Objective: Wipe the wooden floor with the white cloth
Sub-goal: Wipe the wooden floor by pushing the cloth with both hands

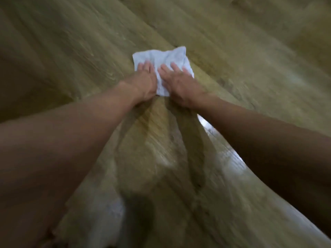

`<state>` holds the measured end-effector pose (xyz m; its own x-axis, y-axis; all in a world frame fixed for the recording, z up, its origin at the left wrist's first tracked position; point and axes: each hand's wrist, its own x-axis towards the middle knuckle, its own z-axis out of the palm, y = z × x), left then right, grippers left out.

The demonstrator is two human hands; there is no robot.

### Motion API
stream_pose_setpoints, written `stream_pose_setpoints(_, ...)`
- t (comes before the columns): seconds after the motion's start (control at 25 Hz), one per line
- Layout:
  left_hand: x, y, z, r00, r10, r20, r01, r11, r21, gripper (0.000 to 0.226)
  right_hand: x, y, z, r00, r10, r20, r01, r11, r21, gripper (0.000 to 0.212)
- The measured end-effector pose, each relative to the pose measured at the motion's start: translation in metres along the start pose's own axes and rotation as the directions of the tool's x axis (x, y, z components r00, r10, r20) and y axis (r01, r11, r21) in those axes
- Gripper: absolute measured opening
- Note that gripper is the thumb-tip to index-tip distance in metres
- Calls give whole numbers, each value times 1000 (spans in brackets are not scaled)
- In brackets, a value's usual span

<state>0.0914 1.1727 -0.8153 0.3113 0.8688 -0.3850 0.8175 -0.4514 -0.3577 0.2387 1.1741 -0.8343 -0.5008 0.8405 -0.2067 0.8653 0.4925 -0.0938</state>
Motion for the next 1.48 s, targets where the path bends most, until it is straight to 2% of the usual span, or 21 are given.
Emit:
stream_pose_setpoints(0.12,-19,27,-3,998,53,-18,-54,995,-84,57,-66,-6,15,995,72,-67,-62,987,145,47)
stream_pose_setpoints(0.2,-62,74,3,980,184,-70,-192,973,-127,59,-145,-20,34,975,175,-139,-141,964,225,45)
stream_pose_setpoints(0.28,-104,116,9,932,337,-129,-346,937,-53,61,-214,-33,53,962,193,-193,-145,961,235,47)
stream_pose_setpoints(0.36,-127,138,7,914,372,-162,-381,924,-26,62,-246,-25,62,973,129,-194,-99,982,158,52)
stream_pose_setpoints(0.48,-107,135,-23,923,361,-132,-359,932,44,58,-227,22,51,991,46,-126,-29,991,131,56)
stream_pose_setpoints(0.64,-33,126,-78,929,369,18,-365,912,185,49,-177,67,33,969,233,-86,-205,945,257,48)
stream_pose_setpoints(0.68,-31,126,-87,930,364,55,-368,913,177,48,-177,64,33,960,268,-85,-237,933,272,47)
stream_pose_setpoints(0.76,-46,135,-86,935,354,37,-355,934,45,50,-204,45,41,943,321,-87,-287,917,275,50)
stream_pose_setpoints(0.8,-63,147,-76,921,389,-8,-388,921,19,51,-230,30,48,930,351,-104,-312,909,276,52)
stream_pose_setpoints(0.88,-110,177,-46,832,543,-114,-544,839,25,53,-296,-8,67,911,385,-145,-340,903,264,57)
stream_pose_setpoints(1.0,-148,202,-18,716,673,-184,-676,735,59,57,-362,-49,81,917,390,-84,-360,900,246,68)
stream_pose_setpoints(1.08,-137,202,-22,737,648,-192,-654,756,40,60,-354,-32,77,925,379,-32,-366,909,202,66)
stream_pose_setpoints(1.16,-115,193,-36,799,569,-196,-574,818,35,62,-328,-1,69,923,384,20,-381,906,184,62)
stream_pose_setpoints(1.24,-93,188,-48,870,461,-177,-471,882,-19,62,-294,35,61,925,375,60,-378,893,244,59)
stream_pose_setpoints(1.32,-78,185,-57,910,403,-91,-409,911,-57,61,-271,56,59,927,371,60,-374,894,249,57)
stream_pose_setpoints(1.4,-75,187,-61,912,409,-34,-411,910,-59,60,-272,55,59,925,379,37,-374,887,272,57)
stream_pose_setpoints(1.48,-91,191,-61,878,477,-30,-478,875,-77,59,-300,34,65,914,405,7,-389,873,293,55)
